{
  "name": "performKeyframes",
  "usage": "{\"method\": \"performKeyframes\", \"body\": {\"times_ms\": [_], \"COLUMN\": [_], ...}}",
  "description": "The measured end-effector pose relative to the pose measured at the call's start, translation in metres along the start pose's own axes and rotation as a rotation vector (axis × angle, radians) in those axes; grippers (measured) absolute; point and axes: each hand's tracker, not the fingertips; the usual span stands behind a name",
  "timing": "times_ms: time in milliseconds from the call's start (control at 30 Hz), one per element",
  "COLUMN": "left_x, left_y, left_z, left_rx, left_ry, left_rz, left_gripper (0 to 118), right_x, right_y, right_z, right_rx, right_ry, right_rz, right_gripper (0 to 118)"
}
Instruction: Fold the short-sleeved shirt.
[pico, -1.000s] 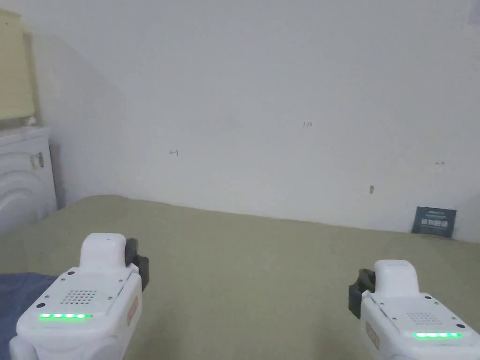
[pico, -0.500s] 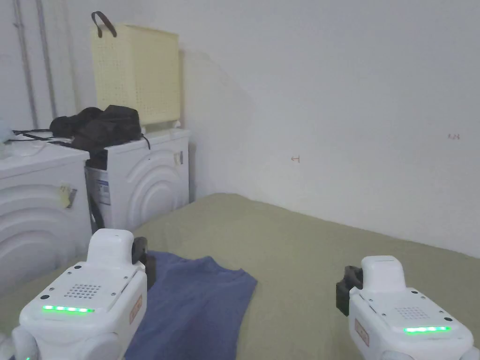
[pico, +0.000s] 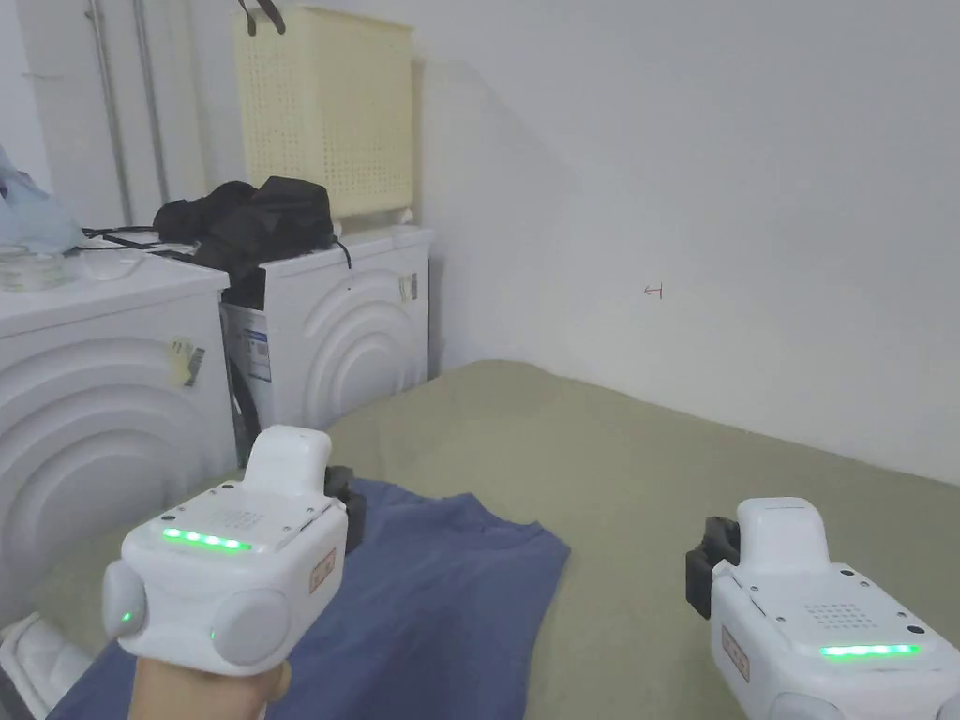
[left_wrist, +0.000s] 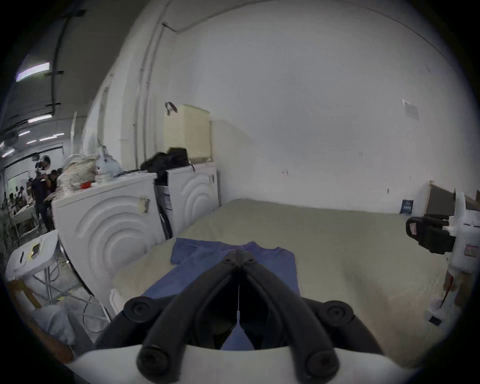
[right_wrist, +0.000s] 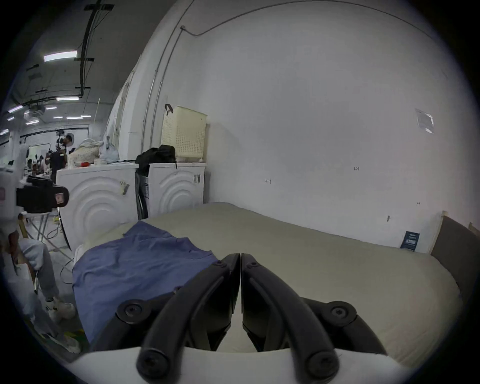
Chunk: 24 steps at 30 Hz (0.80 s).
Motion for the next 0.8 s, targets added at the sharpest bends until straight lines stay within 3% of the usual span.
{"method": "performKeyframes", "body": {"times_ms": [300, 467, 533, 633, 667, 700, 733, 767, 800], "left_x": [0.02, 0.034, 0.038, 0.049, 0.052, 0.052, 0.049, 0.049, 0.05], "left_y": [0.052, 0.022, -0.002, -0.03, -0.036, -0.041, -0.047, -0.055, -0.065], "left_z": [-0.203, -0.311, -0.342, -0.364, -0.367, -0.37, -0.373, -0.374, -0.376], "left_rx": [-0.443, -0.776, -0.981, -1.058, -1.034, -1.033, -1.035, -1.051, -1.072], "left_ry": [-0.163, -0.336, -0.333, -0.318, -0.316, -0.327, -0.348, -0.379, -0.398], "left_rz": [-0.088, 0.022, 0.03, -0.029, -0.023, -0.006, 0.053, 0.094, 0.14], "left_gripper": [1, 0, 0, 0, 6, 31, 84, 112, 118], "right_x": [-0.007, -0.008, -0.007, -0.005, -0.004, -0.004, -0.004, -0.003, -0.002], "right_y": [-0.022, -0.036, -0.044, -0.059, -0.064, -0.07, -0.076, -0.081, -0.086], "right_z": [-0.078, -0.125, -0.137, -0.147, -0.15, -0.152, -0.155, -0.157, -0.158], "right_rx": [-0.012, -0.018, -0.034, -0.052, -0.059, -0.068, -0.091, -0.129, -0.154], "right_ry": [-0.01, 0.001, 0.016, 0.023, 0.026, 0.029, 0.032, 0.06, 0.087], "right_rz": [-0.041, -0.054, -0.062, -0.059, -0.054, -0.049, -0.031, -0.019, -0.026], "right_gripper": [8, 8, 8, 8, 8, 8, 8, 8, 8]}}
